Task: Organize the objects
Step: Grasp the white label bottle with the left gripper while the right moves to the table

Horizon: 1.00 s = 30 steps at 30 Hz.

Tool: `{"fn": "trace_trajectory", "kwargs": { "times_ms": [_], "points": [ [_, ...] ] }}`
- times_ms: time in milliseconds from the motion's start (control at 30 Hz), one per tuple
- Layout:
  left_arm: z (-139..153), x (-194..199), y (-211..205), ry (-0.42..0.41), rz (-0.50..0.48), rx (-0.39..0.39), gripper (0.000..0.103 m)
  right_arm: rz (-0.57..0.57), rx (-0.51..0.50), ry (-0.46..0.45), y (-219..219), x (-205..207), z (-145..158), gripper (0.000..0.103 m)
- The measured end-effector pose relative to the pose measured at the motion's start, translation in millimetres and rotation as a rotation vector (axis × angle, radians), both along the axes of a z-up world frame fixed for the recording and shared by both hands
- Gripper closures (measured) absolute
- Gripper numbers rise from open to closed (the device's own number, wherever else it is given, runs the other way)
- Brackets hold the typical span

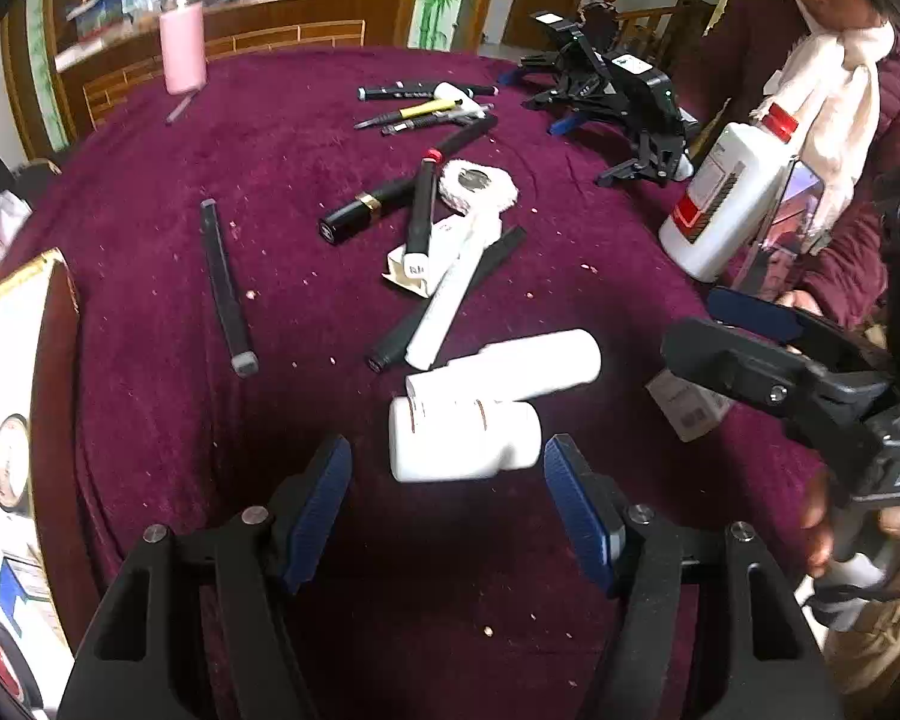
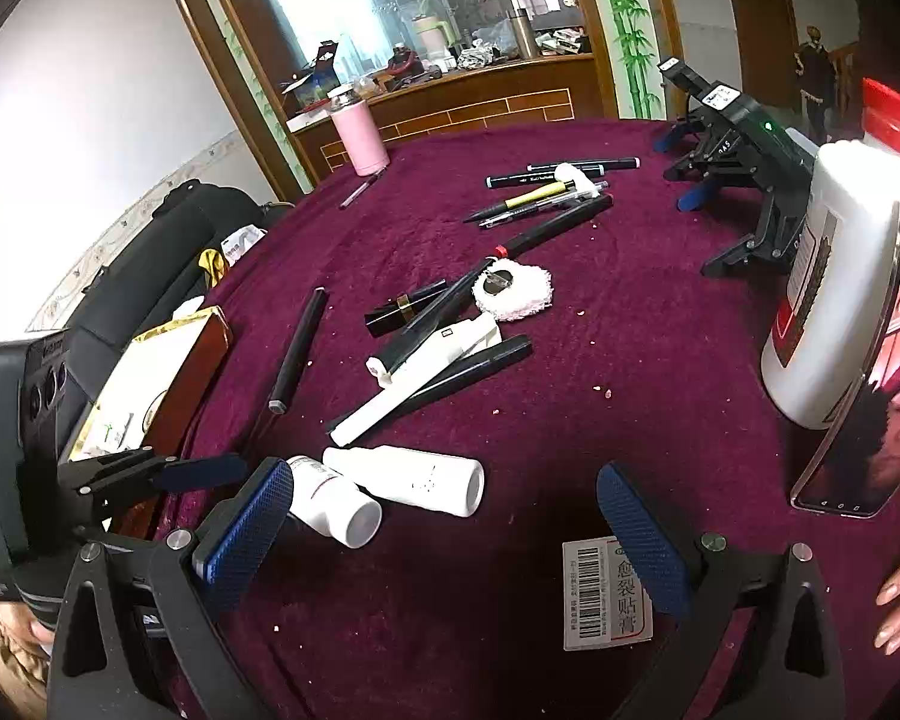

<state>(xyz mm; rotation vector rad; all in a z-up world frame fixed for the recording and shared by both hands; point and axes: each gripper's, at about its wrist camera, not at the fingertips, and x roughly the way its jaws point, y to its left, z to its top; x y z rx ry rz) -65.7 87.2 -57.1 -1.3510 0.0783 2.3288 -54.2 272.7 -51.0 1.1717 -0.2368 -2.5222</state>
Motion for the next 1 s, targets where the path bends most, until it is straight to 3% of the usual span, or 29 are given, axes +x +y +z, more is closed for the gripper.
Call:
{"fn": "trace_trajectory", "kwargs": {
  "times_ms": [300, 600, 667, 833, 1000],
  "points": [
    [-6.5, 1.2, 7.6, 0.048, 0.023, -0.01, 0.037, -0.006, -0.015, -0.006, 3.3, -3.7, -2.5, 0.0],
    [-26.8, -4.2, 35.4, 0.051, 0.0, -0.081, 0.037, -0.011, -0.019, -0.016, 5.7, -4.6, -6.0, 0.0],
    [-29.8, -6.3, 33.3, 0.042, 0.007, -0.069, 0.042, -0.009, -0.018, -0.019, 5.6, -5.0, -6.6, 0.0],
    [-28.9, -7.8, 14.2, 0.015, 0.033, -0.004, 0.042, 0.02, 0.0, -0.024, 1.7, -6.9, -8.7, 0.0],
    [-24.4, -0.2, -8.6, 0.004, 0.052, 0.004, 0.042, 0.141, 0.076, -0.03, -15.6, -13.7, -10.7, 0.0]
  ]
}}
